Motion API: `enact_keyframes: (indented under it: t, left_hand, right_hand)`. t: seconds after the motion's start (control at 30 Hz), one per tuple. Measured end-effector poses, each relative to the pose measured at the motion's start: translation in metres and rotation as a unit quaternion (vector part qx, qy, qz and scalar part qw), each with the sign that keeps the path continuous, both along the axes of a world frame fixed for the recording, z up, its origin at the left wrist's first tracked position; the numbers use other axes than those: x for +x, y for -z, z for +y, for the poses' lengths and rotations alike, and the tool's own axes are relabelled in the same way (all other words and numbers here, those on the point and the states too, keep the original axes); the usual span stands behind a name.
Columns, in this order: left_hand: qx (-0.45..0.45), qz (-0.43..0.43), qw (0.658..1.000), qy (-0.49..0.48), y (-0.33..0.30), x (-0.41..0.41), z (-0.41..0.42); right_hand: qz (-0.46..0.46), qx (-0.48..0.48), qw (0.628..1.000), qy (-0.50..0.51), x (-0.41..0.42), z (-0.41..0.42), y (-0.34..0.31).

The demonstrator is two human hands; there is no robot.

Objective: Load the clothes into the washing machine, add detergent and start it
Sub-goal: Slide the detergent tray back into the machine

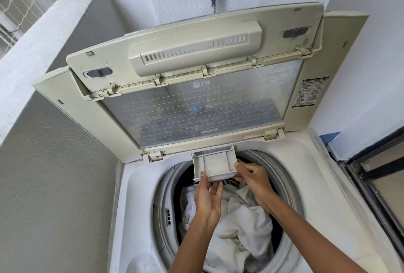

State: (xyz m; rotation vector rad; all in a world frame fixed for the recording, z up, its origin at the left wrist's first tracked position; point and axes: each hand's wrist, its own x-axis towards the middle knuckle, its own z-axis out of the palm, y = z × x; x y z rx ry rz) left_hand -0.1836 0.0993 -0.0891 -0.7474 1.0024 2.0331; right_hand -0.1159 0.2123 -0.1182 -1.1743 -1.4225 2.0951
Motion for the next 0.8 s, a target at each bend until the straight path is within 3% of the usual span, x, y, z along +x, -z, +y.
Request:
enact_keyframes:
  t: [0.3, 0.8]
  left_hand:
    - [-0.041, 0.023, 0.998, 0.035, 0.002, -0.004, 0.000]
    - [-0.052, 0.029, 0.997, 0.042, 0.007, -0.006, 0.001]
  right_hand:
    - [-0.007, -0.026, 0.999, 0.022, -0.003, -0.005, -0.004]
    - [0.004, 0.013, 1.000, 0.020, -0.005, -0.009, -0.009]
